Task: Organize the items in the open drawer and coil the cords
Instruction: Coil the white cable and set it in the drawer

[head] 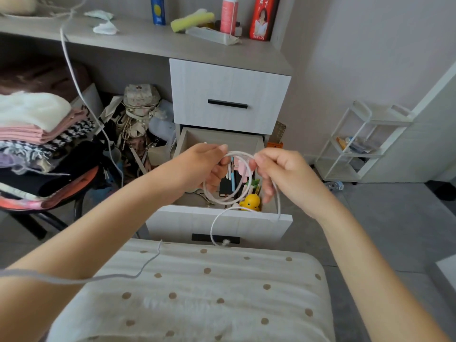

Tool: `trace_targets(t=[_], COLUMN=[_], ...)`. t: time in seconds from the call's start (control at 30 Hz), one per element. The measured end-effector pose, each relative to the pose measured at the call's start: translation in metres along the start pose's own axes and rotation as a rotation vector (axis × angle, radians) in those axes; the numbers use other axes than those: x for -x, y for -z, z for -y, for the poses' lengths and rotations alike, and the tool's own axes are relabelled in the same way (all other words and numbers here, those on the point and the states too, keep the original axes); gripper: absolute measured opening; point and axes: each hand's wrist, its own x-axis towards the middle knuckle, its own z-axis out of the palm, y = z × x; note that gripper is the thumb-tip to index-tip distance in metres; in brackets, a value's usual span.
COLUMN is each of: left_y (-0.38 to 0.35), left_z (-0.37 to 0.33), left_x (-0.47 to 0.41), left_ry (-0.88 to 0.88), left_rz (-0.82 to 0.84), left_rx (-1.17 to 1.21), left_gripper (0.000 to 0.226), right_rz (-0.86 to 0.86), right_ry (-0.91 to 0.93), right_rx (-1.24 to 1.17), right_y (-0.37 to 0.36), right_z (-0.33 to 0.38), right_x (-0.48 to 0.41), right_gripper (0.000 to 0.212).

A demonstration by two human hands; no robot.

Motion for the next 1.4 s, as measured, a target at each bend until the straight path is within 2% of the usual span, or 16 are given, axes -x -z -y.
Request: trace_targets(t=[0.1,0.23,0.3,0.43,0.53,0.6,0.7,0.8,0.9,0.97,1.07,1.13,1.2,1.3,1.37,1.4], left_y=[-0.01,-0.017,-0.015,-0.014,-0.015,-0.016,-0.017,-0.017,-0.019,-0.017,-0.012,-0.015,-0.023,-0.026,-0.026,-0.027], left_z=[0.008,0.015,0.015,0.011,0.01,0.013,0.02,0.019,0.018,0.018,0.025,0.031,0.037,0.052,0.063,0.068], left_x=[-0.002,-0.005,-0.007,-0.007,-0.008,-0.009,-0.014,-0.018,-0.02,-0.021,-0.025,-0.024,-0.02,-0.021,-0.018,-0.016], left_ry=[-0.06,-0.172,-0.228,-0.293,-0.319,-0.345,-0.353,-0.225,-0.147,-0.159,-0.157,-0.148,-0.119,-0.08,-0.061,-0.079], left_rz=[-0.135,-0.196,-0.206,-0.192,-0.149,-0.15,-0.218,-0.224,-0.288,-0.317,-0.147,-0.084,-0.083,0.029,0.201,0.288], left_rx=[0.009,0.113,0.164,0.184,0.276,0.307,0.333,0.372,-0.077,-0.166,0.148,0.279,0.337,0.336,0.191,0.094], left_gripper=[0.039,0.039,0.041,0.041,0.041,0.041,0.041,0.046,0.046,0.043,0.041,0.031,0.033,0.055,0.069,0.066], right_rz=[-0.104,-0.266,-0.243,-0.021,-0.13,-0.176,-0.077,-0.137,-0.252,-0.254,-0.207,-0.228,-0.269,-0.317,-0.34,-0.352], right_ry=[-0.071,-0.08,-0.098,-0.081,-0.059,-0.068,-0.092,-0.151,-0.155,-0.123,-0.078,-0.059,-0.051,-0.042,-0.023,-0.014], right_rx=[-0.123,-0.125,-0.196,-0.29,-0.275,-0.453,-0.866,-0.877,-0.763,-0.815,-0.98,-0.953,-0.934,-1.033,-1.098,-1.109], right_y=[-0.016,-0.025,-0.026,-0.031,-0.038,-0.038,-0.034,-0.037,-0.038,-0.039,-0.042,-0.045,-0.045,-0.036,-0.029,-0.025], right_z=[-0.002,-0.007,-0.005,-0.007,-0.009,-0.01,0.0,-0.002,-0.006,-0.005,-0.001,-0.004,-0.008,-0.008,-0.007,-0.007], right_x=[0.003,0.002,0.004,0.003,-0.003,-0.008,-0.012,-0.016,-0.018,-0.017,-0.015,-0.015,-0.016,-0.018,-0.019,-0.019], right_gripper=[0.026,0.022,0.025,0.05,0.036,0.033,0.034,0.035,0.035,0.033,0.031,0.031,0.031,0.03,0.03,0.029])
